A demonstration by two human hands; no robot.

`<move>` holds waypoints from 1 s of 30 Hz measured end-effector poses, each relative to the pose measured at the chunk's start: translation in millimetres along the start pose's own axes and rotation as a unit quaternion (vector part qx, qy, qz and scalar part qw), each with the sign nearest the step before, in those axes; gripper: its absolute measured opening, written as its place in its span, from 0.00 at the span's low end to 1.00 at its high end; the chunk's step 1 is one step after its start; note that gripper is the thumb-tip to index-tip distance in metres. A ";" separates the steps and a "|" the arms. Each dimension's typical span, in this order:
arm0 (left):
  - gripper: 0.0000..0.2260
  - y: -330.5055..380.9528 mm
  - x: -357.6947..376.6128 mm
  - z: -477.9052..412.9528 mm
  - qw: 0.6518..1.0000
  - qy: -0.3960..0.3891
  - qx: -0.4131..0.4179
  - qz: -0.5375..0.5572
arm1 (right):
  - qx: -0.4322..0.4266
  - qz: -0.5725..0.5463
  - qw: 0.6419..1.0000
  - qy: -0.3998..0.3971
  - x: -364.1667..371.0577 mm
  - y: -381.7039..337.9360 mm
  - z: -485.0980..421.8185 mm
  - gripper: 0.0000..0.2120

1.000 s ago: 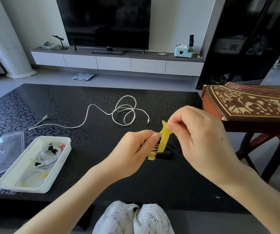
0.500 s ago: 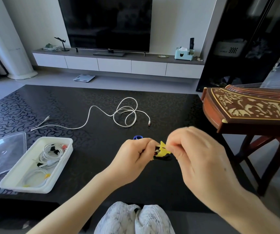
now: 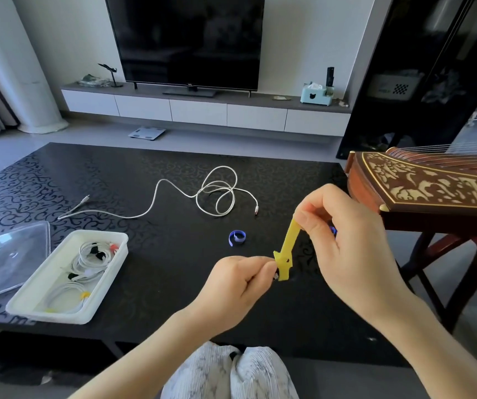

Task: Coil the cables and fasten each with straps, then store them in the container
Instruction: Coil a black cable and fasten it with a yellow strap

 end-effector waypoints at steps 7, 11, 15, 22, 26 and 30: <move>0.22 -10.9 4.2 7.8 0.985 -0.016 -0.136 0.108 | -0.001 -0.018 1.000 -0.008 13.2 -2.8 13.9 0.10; 0.39 -14.0 11.3 11.8 0.967 -0.047 -0.201 0.147 | 0.063 -0.057 0.996 -0.041 23.9 6.7 14.0 0.10; 0.22 -1.1 10.6 7.1 0.953 -0.031 -0.218 0.209 | 0.090 -0.108 0.989 -0.056 27.2 10.5 3.9 0.08; 0.26 10.6 7.3 3.7 0.931 0.025 -0.248 0.265 | 0.159 -0.199 0.966 -0.038 24.6 9.1 -4.6 0.06; 0.23 21.4 0.5 -0.6 0.920 0.079 -0.278 0.263 | 0.132 -0.279 0.950 -0.042 26.8 3.1 16.7 0.10; 0.23 13.5 -2.8 -3.3 0.921 0.112 -0.279 0.246 | 0.117 -0.290 0.946 -0.090 36.8 13.1 42.1 0.18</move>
Point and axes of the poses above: each hand's wrist, its own z-axis away from the middle knuckle, its own x-axis out of the palm, y = z × x, the point moved 3 cm from there along -z, towards the middle knuckle, and after that the axes turned 5 degrees about z, right-handed, at the moved point
